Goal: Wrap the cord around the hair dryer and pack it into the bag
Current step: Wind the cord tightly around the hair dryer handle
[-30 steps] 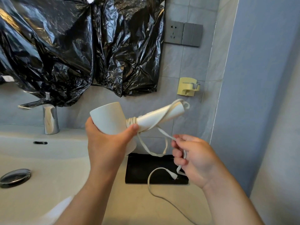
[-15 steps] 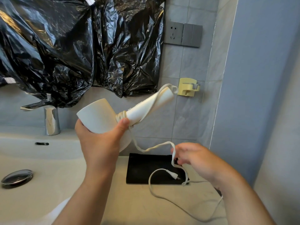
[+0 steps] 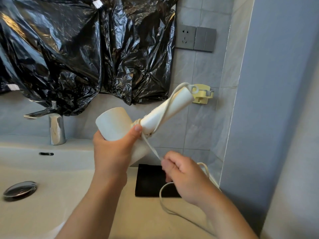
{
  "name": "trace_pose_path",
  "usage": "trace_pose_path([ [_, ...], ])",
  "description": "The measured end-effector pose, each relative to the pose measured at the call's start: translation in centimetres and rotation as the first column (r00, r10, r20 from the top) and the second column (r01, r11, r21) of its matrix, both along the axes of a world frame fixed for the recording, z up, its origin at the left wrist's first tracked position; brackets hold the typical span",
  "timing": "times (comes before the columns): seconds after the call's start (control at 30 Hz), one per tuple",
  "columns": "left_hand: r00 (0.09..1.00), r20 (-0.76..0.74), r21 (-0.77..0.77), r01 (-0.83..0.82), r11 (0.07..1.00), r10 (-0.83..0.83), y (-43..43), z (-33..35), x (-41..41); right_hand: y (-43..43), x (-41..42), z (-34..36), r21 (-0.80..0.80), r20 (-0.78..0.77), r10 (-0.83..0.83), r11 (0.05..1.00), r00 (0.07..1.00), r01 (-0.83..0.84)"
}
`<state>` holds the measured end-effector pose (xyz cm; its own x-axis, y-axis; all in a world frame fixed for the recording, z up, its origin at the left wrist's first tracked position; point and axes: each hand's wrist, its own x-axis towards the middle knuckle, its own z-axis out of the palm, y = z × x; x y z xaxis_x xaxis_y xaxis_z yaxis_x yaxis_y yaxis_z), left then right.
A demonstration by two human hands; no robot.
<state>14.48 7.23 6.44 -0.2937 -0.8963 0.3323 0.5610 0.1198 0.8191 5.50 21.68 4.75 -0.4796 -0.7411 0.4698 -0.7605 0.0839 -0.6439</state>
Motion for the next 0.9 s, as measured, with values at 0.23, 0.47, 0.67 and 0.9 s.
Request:
trace_pose_path([
  [0.23, 0.861, 0.306, -0.063, 0.444, 0.894, -0.407, 0.2, 0.0, 1.0, 2.1, -2.5, 1.2, -0.183, 0.293, 0.001, 0.982, 0.956, 0.055],
  [0.47, 0.716, 0.554, -0.199, 0.609, 0.768, -0.424, 0.6, 0.0, 1.5, 3.5, -4.4, 0.8, -0.234, 0.583, 0.295, 0.953, 0.757, -0.192],
  [0.67, 0.733, 0.638, -0.372, 0.562, 0.739, -0.235, 0.7, 0.5, 2.5, 4.8, -4.0, 2.3, -0.223, 0.695, 0.349, 0.936, 0.629, -0.273],
  [0.9, 0.612, 0.674, -0.683, 0.303, 0.665, 0.413, 2.6, 0.9, 2.4, 3.7, -1.2, 2.6, 0.116, 0.287, 0.048, 0.99, 0.957, -0.085],
])
